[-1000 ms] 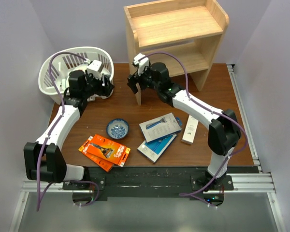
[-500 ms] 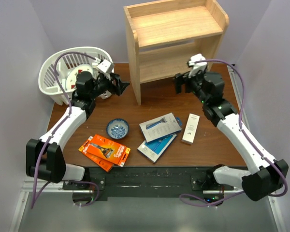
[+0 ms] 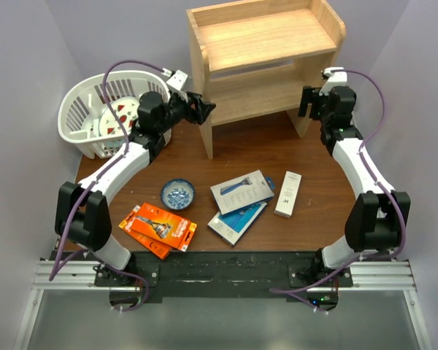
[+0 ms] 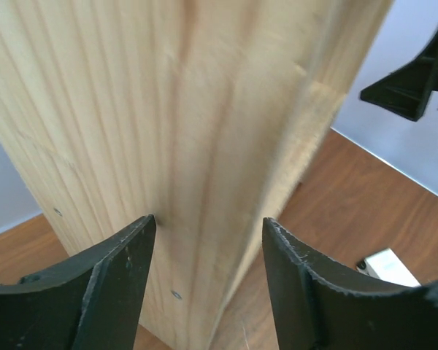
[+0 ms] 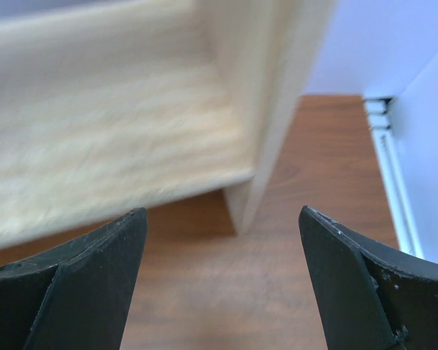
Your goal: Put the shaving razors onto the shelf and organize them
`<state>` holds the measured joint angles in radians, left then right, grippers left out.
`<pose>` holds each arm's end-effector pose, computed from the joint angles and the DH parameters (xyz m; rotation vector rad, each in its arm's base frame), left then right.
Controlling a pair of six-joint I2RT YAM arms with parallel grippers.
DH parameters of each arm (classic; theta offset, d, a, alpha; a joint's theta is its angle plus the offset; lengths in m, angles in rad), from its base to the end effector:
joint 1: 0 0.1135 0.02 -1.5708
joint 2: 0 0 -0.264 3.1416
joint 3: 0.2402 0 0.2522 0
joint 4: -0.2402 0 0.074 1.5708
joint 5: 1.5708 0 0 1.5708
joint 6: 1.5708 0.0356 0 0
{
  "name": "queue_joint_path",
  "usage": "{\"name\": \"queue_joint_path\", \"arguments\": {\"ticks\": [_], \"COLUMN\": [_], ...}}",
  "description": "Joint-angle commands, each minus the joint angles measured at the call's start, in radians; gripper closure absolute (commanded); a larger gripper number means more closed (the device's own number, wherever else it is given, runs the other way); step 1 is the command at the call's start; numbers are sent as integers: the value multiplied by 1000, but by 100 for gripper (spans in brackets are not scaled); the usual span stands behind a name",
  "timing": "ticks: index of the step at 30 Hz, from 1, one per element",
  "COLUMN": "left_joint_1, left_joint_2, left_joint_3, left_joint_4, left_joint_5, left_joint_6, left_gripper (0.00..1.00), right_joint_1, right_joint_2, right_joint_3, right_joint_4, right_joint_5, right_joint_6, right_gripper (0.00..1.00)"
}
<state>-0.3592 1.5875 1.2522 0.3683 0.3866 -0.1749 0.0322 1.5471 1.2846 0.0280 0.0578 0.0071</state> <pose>0.3533 -0.1470 0.3570 0.4559 1.5178 -0.7169 0.3723 0.0099 0.3463 0.0185 1.8049 -0.0242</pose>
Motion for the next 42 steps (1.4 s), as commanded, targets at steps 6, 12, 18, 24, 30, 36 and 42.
{"name": "queue_joint_path", "arguments": {"ticks": [6,12,18,24,30,36,42], "left_joint_1": [-12,31,78,85,86,94,94], "left_joint_2": [60,81,94,115,138,177,235], "left_joint_3": [131,154,161,164,179,194,248], "left_joint_4": [-17,-52,-95,-77,-69,-25,11], "left_joint_5": [-196,-183,-157,-132,-170,-157,-135], "left_joint_6": [61,43,89,135,202,226,233], "left_gripper": [41,44,45,46,46,46,46], "right_joint_1": [-60,-64,-77,-78,-78,-80,-78], "right_joint_2": [97,163,183,159,94,-13,-74], "right_joint_3": [102,124,108,104,41,-45,-79], "right_joint_4": [248,282,340,296,250,207,144], "right_joint_5": [-88,-133,-183,-280,-325,-308,-283], "right_joint_6": [27,-45,-79,-111,-127,-154,-170], "right_gripper": [13,21,40,74,91,95,90]}}
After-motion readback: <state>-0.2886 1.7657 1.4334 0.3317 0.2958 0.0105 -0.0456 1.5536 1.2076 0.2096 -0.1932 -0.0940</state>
